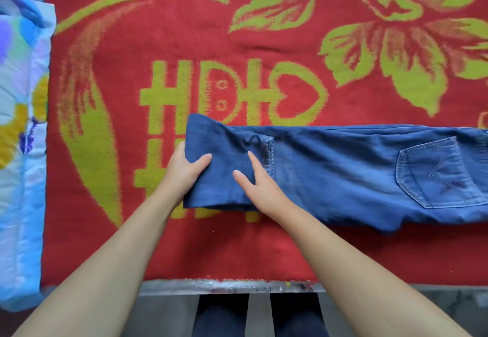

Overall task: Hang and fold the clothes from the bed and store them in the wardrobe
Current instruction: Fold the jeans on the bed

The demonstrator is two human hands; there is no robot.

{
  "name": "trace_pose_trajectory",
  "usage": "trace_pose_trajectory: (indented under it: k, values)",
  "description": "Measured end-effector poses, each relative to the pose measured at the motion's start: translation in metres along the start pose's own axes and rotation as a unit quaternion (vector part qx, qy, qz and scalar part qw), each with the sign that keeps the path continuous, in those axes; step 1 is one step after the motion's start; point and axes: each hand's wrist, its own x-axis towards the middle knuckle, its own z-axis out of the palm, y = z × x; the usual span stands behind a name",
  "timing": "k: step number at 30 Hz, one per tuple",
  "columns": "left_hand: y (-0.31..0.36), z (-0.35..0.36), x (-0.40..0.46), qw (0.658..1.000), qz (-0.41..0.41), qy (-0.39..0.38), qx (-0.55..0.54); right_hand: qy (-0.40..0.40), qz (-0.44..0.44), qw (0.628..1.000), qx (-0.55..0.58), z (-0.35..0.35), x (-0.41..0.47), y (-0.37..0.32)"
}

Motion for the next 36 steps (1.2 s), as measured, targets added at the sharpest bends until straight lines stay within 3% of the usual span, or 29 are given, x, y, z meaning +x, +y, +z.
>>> trace_pose_trajectory:
  k: [3,7,11,16,18,19,21,23,24,27,29,31,33,36]
  values:
    - [0.043,0.025,-0.035,0.996,0.046,-0.069,0.010,-0.005,0.025,0.983,0.180,-0.023,-0.009,-0.012]
    - [0.088,0.075,-0.078,0.987,0.120,-0.081,0.065,-0.026,0.084,0.960,0.267,-0.064,-0.024,-0.012]
    - [0.111,0.152,-0.099,0.977,0.163,-0.080,0.114,-0.046,0.115,0.886,0.446,-0.124,-0.046,0.014]
    - [0.110,0.251,-0.100,0.969,0.112,-0.183,0.124,0.085,0.109,0.848,0.512,-0.202,-0.062,0.063]
    - [0.097,0.269,-0.093,0.964,0.100,-0.210,0.130,0.176,0.137,0.883,0.412,-0.228,-0.061,0.087]
    - [0.090,0.273,-0.090,0.962,0.123,-0.191,0.150,0.220,0.149,0.914,0.306,-0.239,-0.062,0.099]
    - [0.071,0.272,-0.082,0.954,0.200,-0.063,0.214,0.281,0.120,0.951,0.043,-0.249,-0.065,0.115]
    - [0.053,0.264,-0.073,0.927,0.222,0.049,0.299,0.285,0.019,0.950,-0.126,-0.242,-0.066,0.117]
    - [0.044,0.262,-0.069,0.911,0.219,0.067,0.343,0.277,-0.027,0.942,-0.187,-0.235,-0.065,0.118]
    - [0.018,0.253,-0.061,0.867,0.187,0.020,0.462,0.204,-0.098,0.906,-0.358,-0.201,-0.053,0.119]
    - [0.006,0.252,-0.055,0.852,0.162,-0.032,0.496,0.145,-0.077,0.891,-0.423,-0.186,-0.041,0.132]
    - [0.002,0.255,-0.043,0.860,0.160,-0.061,0.480,0.117,-0.056,0.893,-0.430,-0.185,-0.027,0.144]
    - [0.003,0.256,-0.033,0.886,0.173,-0.044,0.428,0.105,-0.050,0.896,-0.429,-0.188,-0.016,0.151]
    - [-0.004,0.234,-0.039,0.952,0.092,0.144,0.254,0.080,-0.036,0.881,-0.464,-0.187,-0.023,0.145]
